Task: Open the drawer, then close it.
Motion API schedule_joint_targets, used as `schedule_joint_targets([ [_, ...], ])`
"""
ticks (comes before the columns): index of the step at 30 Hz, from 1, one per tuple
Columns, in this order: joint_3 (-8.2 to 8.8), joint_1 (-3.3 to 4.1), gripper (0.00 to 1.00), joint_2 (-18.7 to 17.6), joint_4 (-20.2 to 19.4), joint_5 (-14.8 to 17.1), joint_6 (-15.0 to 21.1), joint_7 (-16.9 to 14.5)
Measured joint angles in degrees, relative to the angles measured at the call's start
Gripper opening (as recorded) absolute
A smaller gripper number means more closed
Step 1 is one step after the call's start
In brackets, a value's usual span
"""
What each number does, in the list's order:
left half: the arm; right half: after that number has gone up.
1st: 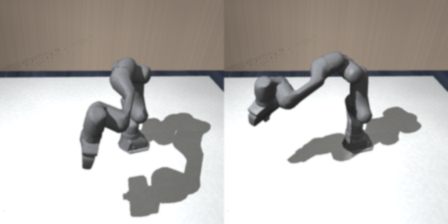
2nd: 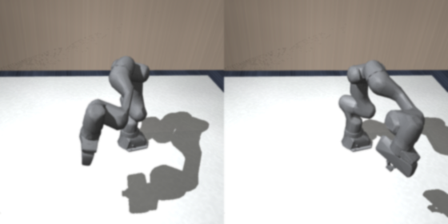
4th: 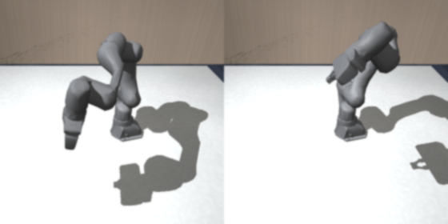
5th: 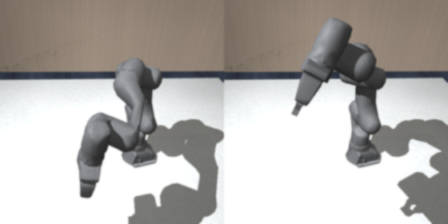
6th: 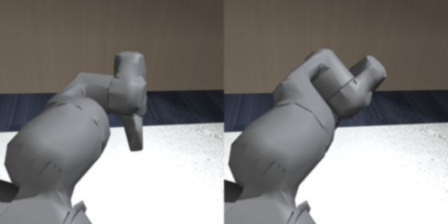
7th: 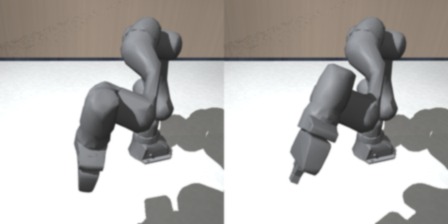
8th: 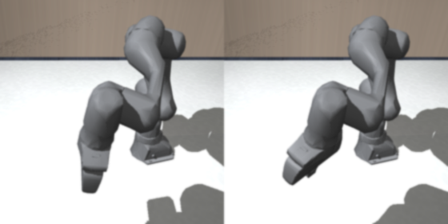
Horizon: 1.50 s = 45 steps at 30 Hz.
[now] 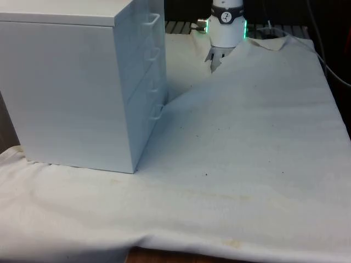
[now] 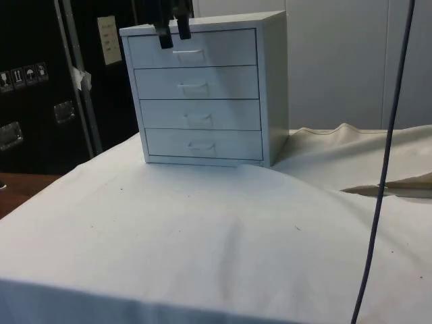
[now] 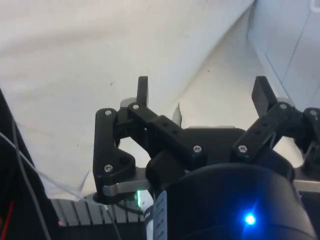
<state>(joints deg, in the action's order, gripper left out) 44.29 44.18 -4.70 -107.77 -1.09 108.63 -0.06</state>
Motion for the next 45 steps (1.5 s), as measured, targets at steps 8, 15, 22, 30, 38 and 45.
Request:
schedule_joint_targets([
  [8,0.00,-0.06,1.00,-0.3,-0.6,0.0,2.6,0.0],
  [15,-0.06,0.00,1.00,0.5,-2.3,-0.4,5.7,0.3],
  [22,-0.06,0.06,1.00,2.3,-5.3,-1.7,9.3,0.5],
  [30,0.06,0.00,1.00,3.0,-6.5,-4.0,10.8,0.6],
  [38,-0.29,0.11,1.00,2.8,-6.4,-7.3,10.8,2.0],
  [45,-1.15,0.23,1.00,2.2,-6.4,-10.3,10.8,4.1],
])
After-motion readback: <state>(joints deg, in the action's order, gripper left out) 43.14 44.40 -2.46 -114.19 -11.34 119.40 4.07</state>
